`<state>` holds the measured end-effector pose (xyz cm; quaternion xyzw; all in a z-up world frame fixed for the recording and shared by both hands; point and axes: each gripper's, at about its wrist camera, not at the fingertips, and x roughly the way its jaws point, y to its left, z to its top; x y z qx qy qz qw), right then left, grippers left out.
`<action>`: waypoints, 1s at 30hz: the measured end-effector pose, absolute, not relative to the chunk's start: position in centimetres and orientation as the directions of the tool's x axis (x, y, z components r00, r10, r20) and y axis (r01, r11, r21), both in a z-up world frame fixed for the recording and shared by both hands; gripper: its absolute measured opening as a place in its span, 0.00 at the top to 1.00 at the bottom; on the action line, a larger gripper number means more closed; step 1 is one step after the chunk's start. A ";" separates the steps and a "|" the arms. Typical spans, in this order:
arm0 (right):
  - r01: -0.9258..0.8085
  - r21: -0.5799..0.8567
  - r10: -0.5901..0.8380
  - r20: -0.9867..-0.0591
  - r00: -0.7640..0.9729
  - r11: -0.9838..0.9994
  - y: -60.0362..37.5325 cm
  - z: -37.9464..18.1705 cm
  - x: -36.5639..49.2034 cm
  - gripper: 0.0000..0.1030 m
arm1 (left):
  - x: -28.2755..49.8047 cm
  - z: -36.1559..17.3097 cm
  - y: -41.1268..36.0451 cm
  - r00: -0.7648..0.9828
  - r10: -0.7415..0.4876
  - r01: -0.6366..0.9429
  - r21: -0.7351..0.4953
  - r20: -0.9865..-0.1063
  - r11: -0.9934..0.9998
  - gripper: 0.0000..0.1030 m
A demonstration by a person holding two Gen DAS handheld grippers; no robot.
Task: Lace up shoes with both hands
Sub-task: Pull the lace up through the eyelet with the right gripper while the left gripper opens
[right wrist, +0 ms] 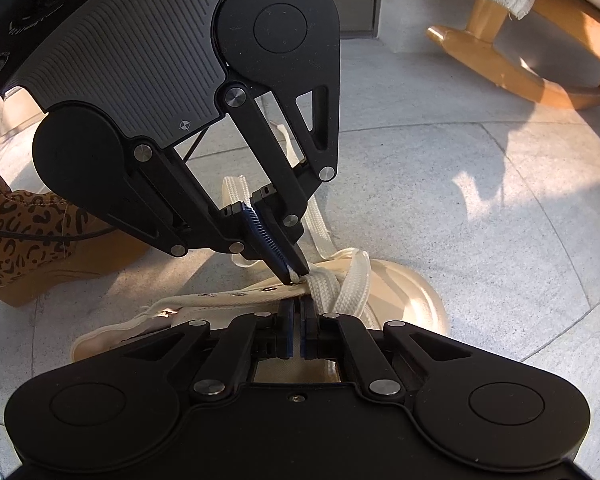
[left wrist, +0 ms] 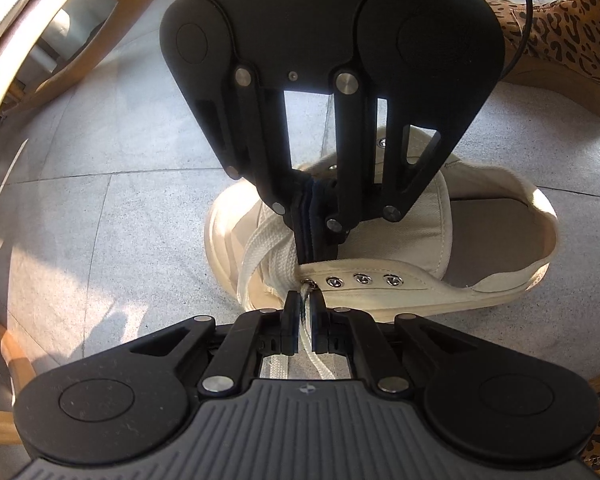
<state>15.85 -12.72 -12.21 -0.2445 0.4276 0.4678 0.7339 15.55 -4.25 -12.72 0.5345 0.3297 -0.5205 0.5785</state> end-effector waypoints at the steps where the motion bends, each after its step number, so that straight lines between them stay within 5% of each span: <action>1: -0.894 0.042 0.475 -0.857 0.198 0.447 -12.7 -12.3 15.9 0.99 | 15.4 -12.6 -4.2 0.241 -0.249 0.956 0.273 -0.938 -0.104 0.86; 4: -0.886 0.050 0.470 -0.860 0.197 0.462 -12.6 -12.4 16.1 0.99 | 15.3 -12.0 -4.0 0.225 -0.247 0.968 0.246 -0.942 -0.056 0.69; 15: -0.806 0.185 0.505 -0.849 0.157 0.562 -15.1 -9.5 16.9 0.99 | 15.1 -7.7 -2.1 -0.017 -0.408 0.937 -0.157 -0.913 0.313 0.68; 19: -0.764 0.229 0.493 -0.860 0.132 0.603 -16.9 -8.4 16.7 0.99 | 13.5 -8.4 -3.1 0.030 -0.380 0.939 -0.104 -0.925 0.327 0.68; 30: -0.710 0.032 0.280 -0.930 0.236 0.704 -22.9 -0.1 15.9 1.00 | 12.6 -9.2 -3.6 0.036 -0.359 0.944 -0.086 -0.933 0.318 0.68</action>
